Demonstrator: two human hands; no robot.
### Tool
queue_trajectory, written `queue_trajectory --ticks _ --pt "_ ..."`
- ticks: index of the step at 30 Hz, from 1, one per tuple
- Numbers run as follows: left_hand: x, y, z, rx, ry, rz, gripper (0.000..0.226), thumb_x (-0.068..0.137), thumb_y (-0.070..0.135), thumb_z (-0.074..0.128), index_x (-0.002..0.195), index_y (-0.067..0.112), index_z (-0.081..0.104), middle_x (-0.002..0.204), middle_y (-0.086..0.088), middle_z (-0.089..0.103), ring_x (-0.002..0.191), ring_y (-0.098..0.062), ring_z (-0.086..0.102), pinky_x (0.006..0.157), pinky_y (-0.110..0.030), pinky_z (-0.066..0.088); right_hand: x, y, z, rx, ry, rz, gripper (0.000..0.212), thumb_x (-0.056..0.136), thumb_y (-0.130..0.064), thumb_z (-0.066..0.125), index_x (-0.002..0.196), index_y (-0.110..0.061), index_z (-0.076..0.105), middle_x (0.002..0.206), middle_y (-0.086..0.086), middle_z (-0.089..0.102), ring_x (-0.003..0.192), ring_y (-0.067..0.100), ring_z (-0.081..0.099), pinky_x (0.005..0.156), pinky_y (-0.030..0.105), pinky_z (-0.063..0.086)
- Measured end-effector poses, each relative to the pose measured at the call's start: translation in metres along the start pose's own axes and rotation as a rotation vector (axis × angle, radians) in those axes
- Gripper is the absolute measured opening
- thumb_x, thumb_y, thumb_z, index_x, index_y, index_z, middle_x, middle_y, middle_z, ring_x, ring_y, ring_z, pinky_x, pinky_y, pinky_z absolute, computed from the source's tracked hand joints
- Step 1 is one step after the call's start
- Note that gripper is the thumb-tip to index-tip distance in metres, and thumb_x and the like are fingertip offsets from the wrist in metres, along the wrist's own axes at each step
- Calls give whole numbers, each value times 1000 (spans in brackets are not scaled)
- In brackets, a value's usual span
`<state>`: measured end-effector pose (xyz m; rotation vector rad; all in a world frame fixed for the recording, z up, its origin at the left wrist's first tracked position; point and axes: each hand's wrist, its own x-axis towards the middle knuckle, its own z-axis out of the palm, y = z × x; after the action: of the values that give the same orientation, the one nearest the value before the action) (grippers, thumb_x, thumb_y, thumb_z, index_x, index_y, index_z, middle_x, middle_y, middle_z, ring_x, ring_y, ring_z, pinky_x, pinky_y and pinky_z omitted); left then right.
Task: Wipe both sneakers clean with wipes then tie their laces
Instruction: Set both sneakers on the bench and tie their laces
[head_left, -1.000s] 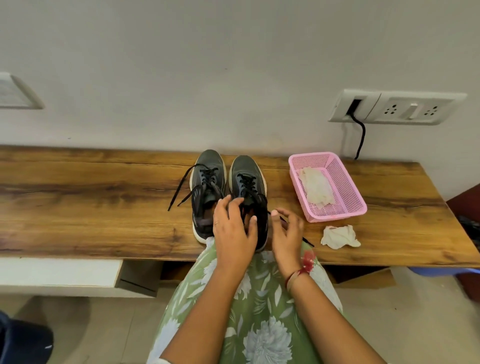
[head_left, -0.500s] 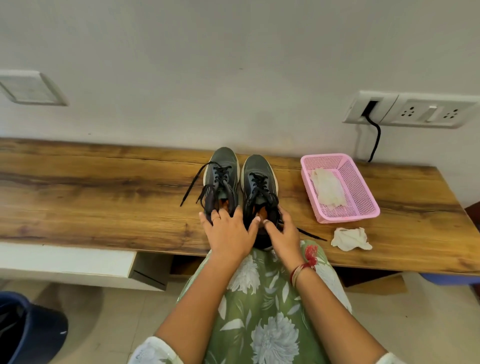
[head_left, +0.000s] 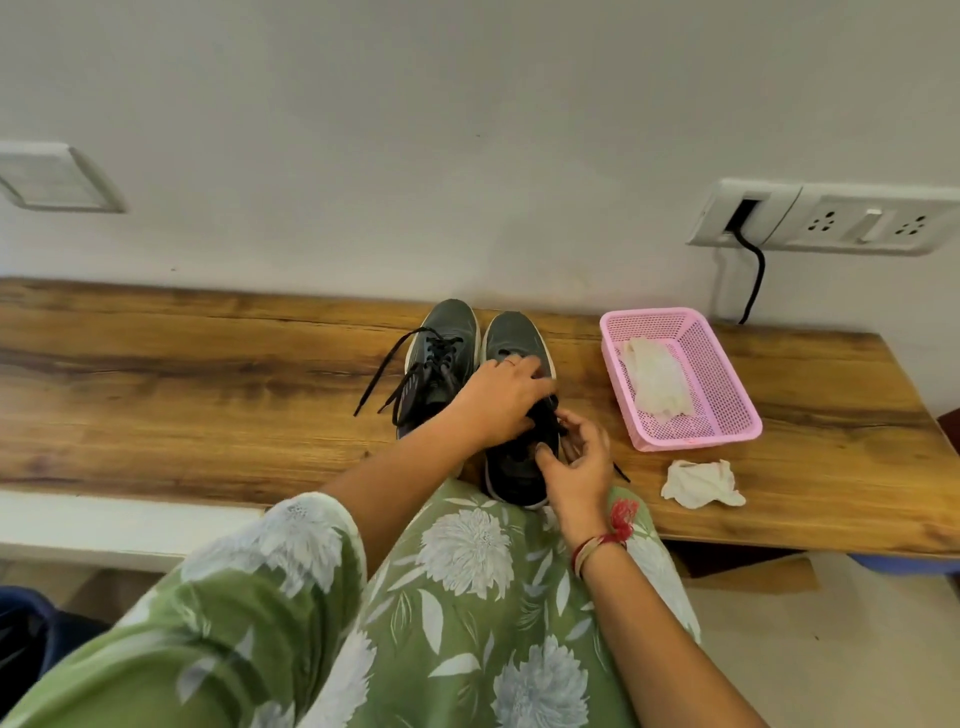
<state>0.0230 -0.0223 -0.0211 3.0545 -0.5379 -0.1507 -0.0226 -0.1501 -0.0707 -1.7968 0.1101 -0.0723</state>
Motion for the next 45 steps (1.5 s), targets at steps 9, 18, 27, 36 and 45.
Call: queue_trajectory --ticks 9,18,27,36,45 --pt "-9 -22 5 -848 125 -71 15 88 5 65 100 13 71 95 7 62 86 -3 58 78 -7 41 19 -4 -25 1039 20 579 23 87 10 53 99 -9 58 79 4 67 72 8 68 73 19 56" --pt "-14 -14 -27 -1280 67 -230 8 98 9 52 99 6 60 73 1 58 57 6 54 57 -7 40 12 4 -9 410 -152 282 44 79 5 69 119 -6 56 110 3 61 99 9 58 78 11 49" --pt "-24 -19 -26 -1857 148 -466 25 91 1 52 107 19 61 71 5 63 60 -5 49 51 -17 34 3 7 -7 16 -129 97 65 76 13 67 130 -16 46 127 1 35 103 13 54 86 16 46" --pt "-31 -20 -29 -1870 -92 -483 35 92 17 30 119 14 52 71 -1 62 64 -12 50 58 -24 36 25 -26 -5 -218 -223 14 36 77 -13 76 109 -24 63 115 -1 51 103 13 55 89 25 46" --pt "-39 -35 -42 -1242 -139 -395 29 94 7 56 120 20 51 88 6 67 84 -3 61 67 -17 45 53 -73 -35 227 -601 287 13 95 -10 50 86 -13 58 78 -1 64 61 6 50 50 18 36"
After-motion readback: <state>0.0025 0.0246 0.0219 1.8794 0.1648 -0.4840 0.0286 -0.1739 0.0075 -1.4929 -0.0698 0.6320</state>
